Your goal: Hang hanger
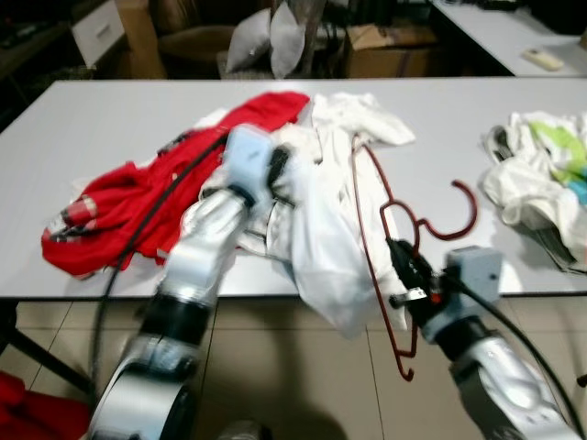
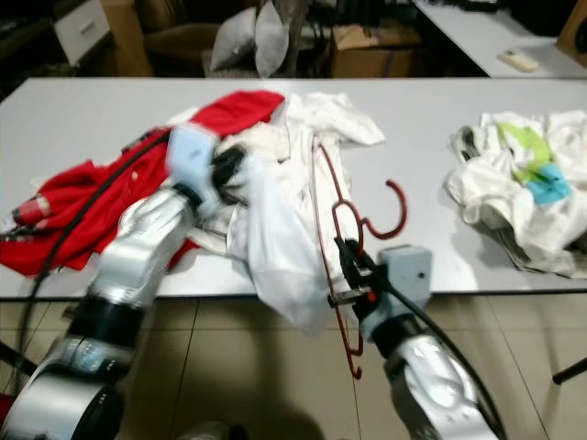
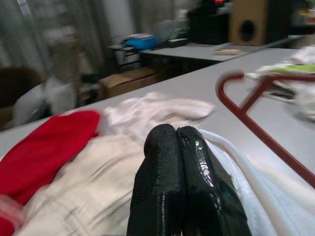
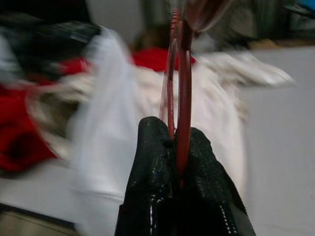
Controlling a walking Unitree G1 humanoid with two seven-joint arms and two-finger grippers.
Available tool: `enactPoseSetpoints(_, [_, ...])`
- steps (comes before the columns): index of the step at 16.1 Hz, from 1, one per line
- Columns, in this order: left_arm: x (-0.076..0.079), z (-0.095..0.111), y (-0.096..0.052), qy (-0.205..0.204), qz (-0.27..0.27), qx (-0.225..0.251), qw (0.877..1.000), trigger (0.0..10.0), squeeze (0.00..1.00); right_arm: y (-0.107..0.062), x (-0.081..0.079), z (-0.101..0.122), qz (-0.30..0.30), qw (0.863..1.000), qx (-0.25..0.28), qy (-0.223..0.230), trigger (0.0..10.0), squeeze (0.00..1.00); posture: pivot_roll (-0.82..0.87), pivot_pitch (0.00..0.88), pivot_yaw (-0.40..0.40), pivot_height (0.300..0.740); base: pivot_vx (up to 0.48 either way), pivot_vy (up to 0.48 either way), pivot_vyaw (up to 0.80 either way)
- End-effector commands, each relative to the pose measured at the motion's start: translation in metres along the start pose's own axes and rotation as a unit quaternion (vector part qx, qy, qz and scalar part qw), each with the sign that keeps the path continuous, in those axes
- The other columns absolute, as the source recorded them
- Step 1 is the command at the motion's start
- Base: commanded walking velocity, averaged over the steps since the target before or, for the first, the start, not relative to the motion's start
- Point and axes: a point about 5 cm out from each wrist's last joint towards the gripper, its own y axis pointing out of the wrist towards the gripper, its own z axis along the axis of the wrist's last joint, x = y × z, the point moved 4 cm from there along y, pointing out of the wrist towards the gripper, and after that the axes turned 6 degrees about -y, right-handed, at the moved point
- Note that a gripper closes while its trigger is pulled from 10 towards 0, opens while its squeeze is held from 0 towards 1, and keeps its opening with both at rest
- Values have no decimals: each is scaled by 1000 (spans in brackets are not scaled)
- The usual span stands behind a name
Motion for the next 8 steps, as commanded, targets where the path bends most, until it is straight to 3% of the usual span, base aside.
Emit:
enactPoseSetpoints(1, [-12,16,8,30,-2,3,1000,0,0,-10,-8,17,61,998,27,8,10000,0,-70,19,45,740,0,0,0])
enactPoseSetpoints(3, [-17,37,21,54,-12,14,998,0,0,-27,-11,14,121,993,-1,-7,10000,0,-76,14,51,740,0,0,0])
enactPoseSetpoints(8, [-38,65,31,83,23,33,996,0,0,-48,-8,8,176,982,-54,-29,10000,0,-79,13,58,740,0,0,0])
